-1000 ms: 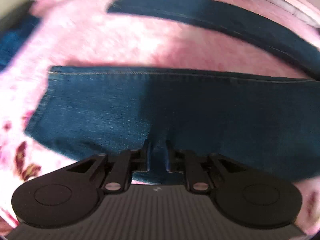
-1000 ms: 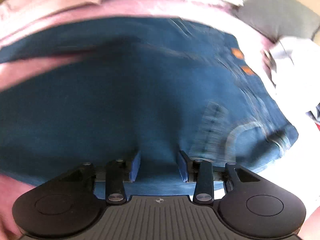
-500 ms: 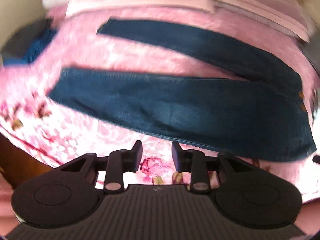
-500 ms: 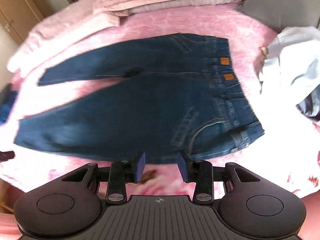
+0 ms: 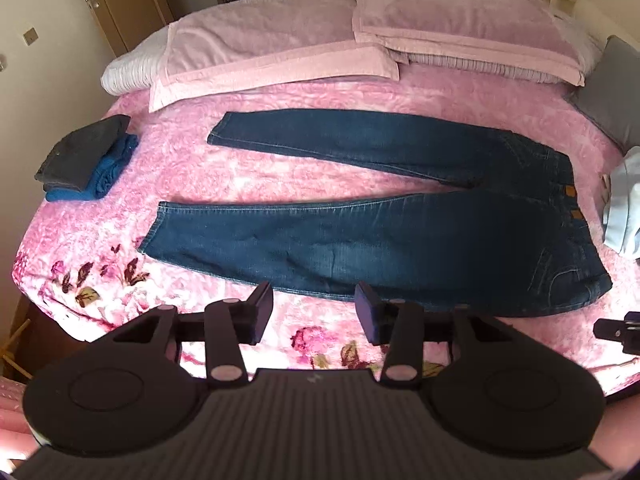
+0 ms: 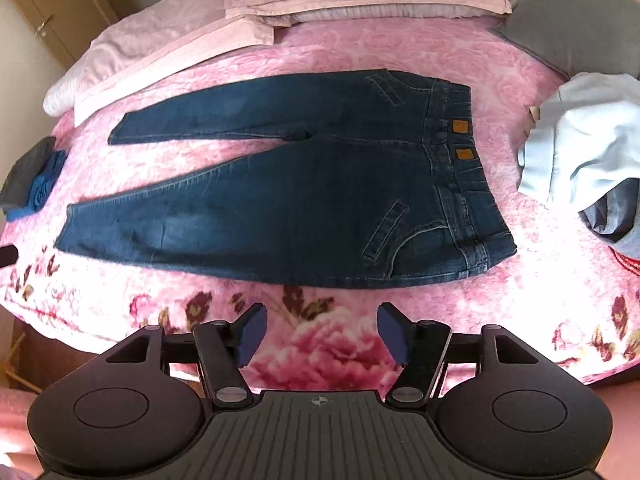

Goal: Fold clothes

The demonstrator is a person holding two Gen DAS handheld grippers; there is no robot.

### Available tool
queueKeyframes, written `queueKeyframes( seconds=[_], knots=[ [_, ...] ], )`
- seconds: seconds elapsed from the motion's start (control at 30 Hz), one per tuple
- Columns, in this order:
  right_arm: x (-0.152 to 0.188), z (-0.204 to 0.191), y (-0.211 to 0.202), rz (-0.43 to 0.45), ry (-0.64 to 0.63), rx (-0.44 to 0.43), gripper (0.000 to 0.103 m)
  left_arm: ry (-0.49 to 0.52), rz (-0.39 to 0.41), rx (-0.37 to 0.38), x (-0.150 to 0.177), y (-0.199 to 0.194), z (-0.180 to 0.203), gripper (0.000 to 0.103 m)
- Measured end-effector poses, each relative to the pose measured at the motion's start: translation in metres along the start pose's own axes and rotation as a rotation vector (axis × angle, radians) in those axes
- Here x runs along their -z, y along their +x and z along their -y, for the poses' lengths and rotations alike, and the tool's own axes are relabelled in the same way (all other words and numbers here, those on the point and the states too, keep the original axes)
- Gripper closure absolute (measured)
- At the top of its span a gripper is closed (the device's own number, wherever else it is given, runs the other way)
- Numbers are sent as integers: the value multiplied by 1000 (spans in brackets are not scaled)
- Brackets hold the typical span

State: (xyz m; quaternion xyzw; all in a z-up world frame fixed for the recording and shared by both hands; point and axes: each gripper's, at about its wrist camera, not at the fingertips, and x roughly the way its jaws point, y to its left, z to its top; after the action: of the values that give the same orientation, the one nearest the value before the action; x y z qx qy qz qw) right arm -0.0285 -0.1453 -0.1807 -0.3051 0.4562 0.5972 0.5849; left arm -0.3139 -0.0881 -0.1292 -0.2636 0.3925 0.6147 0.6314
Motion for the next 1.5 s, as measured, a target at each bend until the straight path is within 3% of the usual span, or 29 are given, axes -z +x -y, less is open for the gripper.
queueKeyframes(
  seconds=[0.1,0.47,0.6,0.97,1.5],
  knots=[
    [-1,3,0,2,-4,6,20,-1,6,3,1,-3,4,62],
    [-15,2,-9,5,-32,31,18,5,-12,-15,-7,-6,8,60],
    [-17,0,-7,-28,-48,57,1,9,-26,-22,-9,-3,8,58],
    [-5,-4,12,-116,-76,96,1,46,-93,-52,8,10,17,58],
    [-7,-9,5,-109,-109,124,1,57,-82,-37,12,8,25,58]
  ],
)
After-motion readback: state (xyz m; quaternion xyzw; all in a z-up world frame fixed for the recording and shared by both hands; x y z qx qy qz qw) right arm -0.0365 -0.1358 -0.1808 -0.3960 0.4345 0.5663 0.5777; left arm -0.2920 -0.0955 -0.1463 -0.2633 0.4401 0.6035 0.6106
